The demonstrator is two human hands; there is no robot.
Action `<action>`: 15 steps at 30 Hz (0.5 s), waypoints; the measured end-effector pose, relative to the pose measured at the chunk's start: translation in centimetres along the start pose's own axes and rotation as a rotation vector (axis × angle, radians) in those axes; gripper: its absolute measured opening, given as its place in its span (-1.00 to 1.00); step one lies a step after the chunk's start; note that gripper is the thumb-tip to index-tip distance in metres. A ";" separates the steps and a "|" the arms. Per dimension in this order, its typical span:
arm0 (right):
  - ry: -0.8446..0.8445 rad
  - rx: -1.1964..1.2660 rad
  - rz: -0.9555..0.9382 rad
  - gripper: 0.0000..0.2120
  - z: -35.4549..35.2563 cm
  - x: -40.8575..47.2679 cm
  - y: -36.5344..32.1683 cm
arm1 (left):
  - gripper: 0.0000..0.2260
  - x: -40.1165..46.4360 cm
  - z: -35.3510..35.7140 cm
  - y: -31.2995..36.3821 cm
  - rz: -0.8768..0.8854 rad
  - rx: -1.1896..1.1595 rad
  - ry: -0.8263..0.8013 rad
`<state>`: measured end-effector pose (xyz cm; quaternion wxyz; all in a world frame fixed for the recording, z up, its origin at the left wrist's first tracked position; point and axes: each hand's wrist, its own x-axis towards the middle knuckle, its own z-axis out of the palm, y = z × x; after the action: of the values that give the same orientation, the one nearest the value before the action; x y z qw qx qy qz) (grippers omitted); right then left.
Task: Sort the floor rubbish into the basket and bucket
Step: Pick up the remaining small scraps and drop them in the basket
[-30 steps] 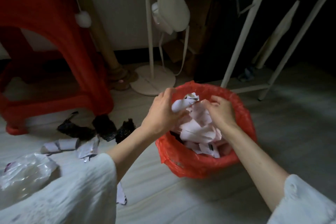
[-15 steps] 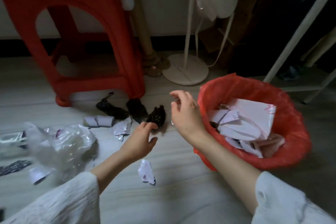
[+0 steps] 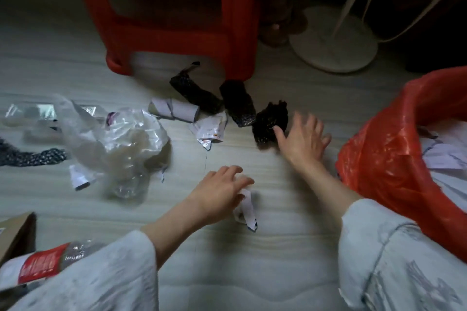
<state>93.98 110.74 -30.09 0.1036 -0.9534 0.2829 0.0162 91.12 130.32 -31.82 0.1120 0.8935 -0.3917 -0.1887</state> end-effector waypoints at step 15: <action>-0.100 -0.129 -0.282 -0.70 5.2 -2.6 -1.1 | -0.65 -0.9 2.7 -1.6 -0.046 0.051 -0.078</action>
<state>92.53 114.06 -34.75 0.0576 -0.9864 0.1389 0.0670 90.44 131.90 -34.55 0.0695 0.8969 -0.3796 -0.2159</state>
